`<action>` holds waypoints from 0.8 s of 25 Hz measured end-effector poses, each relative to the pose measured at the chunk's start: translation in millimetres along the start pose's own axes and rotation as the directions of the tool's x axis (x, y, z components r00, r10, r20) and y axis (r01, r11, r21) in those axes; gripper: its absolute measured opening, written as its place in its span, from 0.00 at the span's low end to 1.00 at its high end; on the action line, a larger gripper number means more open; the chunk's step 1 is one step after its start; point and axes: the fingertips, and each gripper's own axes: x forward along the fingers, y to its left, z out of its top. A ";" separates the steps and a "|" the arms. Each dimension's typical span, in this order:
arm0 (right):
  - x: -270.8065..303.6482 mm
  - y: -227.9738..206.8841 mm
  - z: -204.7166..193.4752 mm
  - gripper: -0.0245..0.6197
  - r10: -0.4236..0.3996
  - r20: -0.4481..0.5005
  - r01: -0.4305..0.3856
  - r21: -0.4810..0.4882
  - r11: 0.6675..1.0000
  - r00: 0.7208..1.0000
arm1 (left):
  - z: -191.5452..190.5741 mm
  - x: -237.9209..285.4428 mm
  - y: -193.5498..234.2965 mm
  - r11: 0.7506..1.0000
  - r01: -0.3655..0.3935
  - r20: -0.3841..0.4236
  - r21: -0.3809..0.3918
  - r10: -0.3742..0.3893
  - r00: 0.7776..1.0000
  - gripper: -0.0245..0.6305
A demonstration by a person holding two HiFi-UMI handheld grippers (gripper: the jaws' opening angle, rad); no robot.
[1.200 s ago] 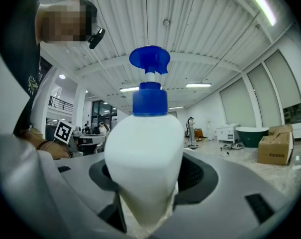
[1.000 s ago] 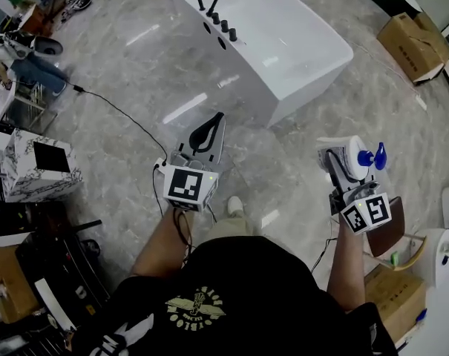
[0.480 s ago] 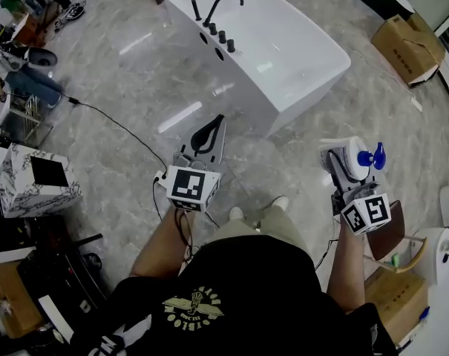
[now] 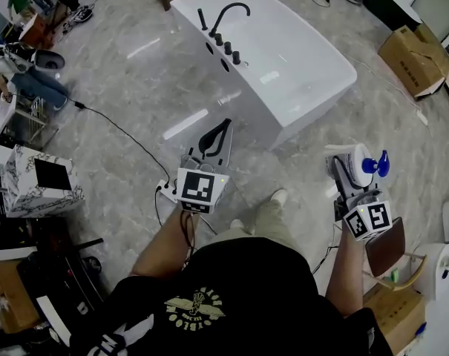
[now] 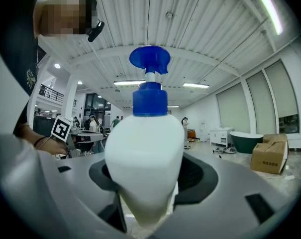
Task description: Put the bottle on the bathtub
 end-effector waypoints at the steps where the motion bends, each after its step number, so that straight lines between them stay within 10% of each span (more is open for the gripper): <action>1: 4.5 -4.9 0.4 0.45 0.001 0.003 -0.001 0.001 1.000 1.000 | -0.4 5.5 2.1 1.000 -0.004 0.001 -0.008 0.004 1.000 0.05; 20: 107.3 -104.1 7.4 0.45 0.116 -0.038 -0.116 0.000 0.993 0.993 | -8.3 139.4 18.9 0.997 -0.072 -0.017 -0.034 0.071 0.997 0.05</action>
